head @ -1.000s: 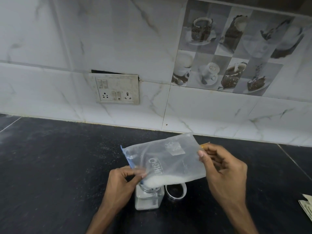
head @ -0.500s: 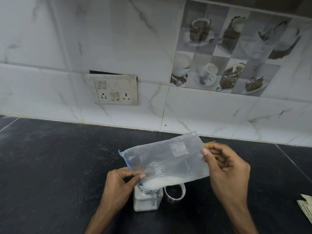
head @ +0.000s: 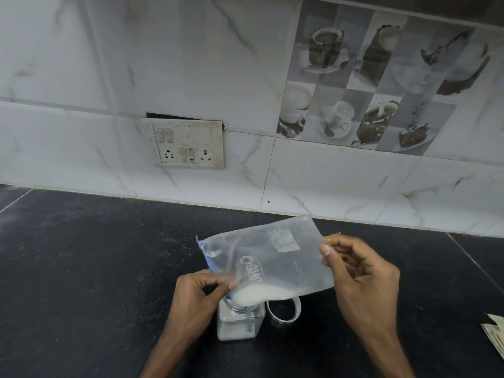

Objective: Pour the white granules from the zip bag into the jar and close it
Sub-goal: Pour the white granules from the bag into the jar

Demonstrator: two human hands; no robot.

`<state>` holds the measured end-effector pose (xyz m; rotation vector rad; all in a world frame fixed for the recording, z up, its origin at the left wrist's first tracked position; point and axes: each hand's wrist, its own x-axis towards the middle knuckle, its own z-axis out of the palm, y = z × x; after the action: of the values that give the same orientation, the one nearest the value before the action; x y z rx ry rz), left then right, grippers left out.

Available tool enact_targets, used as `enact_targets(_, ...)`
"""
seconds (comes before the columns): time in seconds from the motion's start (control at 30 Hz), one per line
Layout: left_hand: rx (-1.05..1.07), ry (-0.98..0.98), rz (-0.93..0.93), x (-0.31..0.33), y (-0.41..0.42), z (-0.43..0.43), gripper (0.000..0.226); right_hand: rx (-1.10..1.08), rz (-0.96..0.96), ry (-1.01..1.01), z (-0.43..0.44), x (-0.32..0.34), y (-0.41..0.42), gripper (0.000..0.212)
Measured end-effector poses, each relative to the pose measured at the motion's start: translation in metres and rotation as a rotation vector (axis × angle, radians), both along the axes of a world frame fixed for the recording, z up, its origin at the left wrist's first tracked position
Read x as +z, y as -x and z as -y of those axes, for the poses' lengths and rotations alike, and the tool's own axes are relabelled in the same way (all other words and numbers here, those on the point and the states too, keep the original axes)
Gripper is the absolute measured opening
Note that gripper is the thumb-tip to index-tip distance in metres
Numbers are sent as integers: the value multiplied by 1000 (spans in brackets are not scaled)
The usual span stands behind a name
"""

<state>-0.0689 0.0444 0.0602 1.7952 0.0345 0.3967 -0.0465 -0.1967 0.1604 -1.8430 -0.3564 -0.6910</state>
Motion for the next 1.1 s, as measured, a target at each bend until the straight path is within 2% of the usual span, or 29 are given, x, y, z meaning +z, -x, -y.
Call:
enact_targets(0.27, 9, 1, 15, 0, 1, 1, 49, -7, -4, -43, 0, 0, -2, 28)
enact_targets(0.43, -3, 7, 7, 0, 1, 0, 42, 1, 10, -14, 0, 2, -4, 30)
enact_targets(0.53, 4, -2, 8, 1, 1, 0, 46, -32, -2, -75, 1, 2, -5, 28)
enact_targets(0.83, 0, -13, -3, 0, 1, -1, 33, 13, 3, 10, -3, 2, -1, 22)
enact_targets(1.1, 10, 13, -3, 2, 2, -2, 45, -20, -15, -34, -1, 2, -2, 21)
